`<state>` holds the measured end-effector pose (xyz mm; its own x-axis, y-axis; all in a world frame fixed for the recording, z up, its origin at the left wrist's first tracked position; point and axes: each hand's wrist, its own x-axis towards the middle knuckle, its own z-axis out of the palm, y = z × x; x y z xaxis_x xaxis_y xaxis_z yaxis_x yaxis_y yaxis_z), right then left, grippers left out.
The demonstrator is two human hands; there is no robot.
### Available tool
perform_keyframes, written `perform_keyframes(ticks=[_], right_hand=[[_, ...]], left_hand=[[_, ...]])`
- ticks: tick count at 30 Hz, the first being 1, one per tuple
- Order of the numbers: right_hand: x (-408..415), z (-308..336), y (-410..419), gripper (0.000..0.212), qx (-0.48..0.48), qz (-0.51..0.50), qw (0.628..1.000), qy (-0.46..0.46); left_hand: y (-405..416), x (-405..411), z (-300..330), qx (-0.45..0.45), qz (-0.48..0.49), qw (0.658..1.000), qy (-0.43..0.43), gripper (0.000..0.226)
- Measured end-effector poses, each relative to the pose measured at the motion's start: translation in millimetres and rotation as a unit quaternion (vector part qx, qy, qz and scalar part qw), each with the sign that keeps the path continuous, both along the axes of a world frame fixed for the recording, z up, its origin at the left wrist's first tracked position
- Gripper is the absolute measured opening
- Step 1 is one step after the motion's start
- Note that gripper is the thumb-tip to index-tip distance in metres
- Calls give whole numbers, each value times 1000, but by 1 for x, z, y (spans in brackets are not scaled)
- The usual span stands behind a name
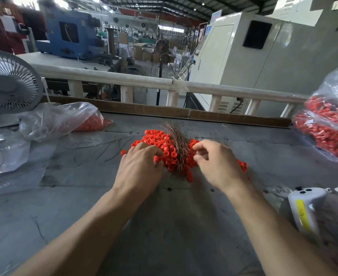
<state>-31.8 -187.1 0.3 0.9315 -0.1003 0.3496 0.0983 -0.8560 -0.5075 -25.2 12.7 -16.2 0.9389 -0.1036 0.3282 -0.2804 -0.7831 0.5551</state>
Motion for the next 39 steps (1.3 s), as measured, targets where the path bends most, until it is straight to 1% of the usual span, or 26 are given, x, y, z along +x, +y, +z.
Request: perform_keyframes(ticks=[3,8,11,13,15,17,23,30,35,39], right_hand=[[4,-6,10,22,-29,10,999,-14],[7,-7,14,18,-39,12,999,-32],[8,-9,17,24,-45,26,998,-21],[9,-10,19,20,-55,18,998,-11],[11,-12,20,10,-59,11,998,-19],[11,-12,21,6,-60,10,997,-38],[5,-7,26,8,-74,0,990,-124],[-6,3,35,7,-74,41,975,-205],[-7,4,36,8,-69,57,968,-235],[-6,3,36,4,-66,92,965,-235]], left_hand=[[1,1,1,-1,13,1000,-18,26],[2,2,-1,-7,17,1000,-19,30],[2,4,-3,0,12,1000,-16,33],[2,6,-5,10,7,1000,-6,38],[1,6,-7,17,4,1000,0,40],[1,7,-9,16,6,1000,-1,40],[2,7,-8,11,3,1000,-6,38],[3,5,-5,-8,1,1000,-26,29],[4,6,-6,-14,2,999,-35,27],[1,7,-4,-47,-2,997,-54,23]])
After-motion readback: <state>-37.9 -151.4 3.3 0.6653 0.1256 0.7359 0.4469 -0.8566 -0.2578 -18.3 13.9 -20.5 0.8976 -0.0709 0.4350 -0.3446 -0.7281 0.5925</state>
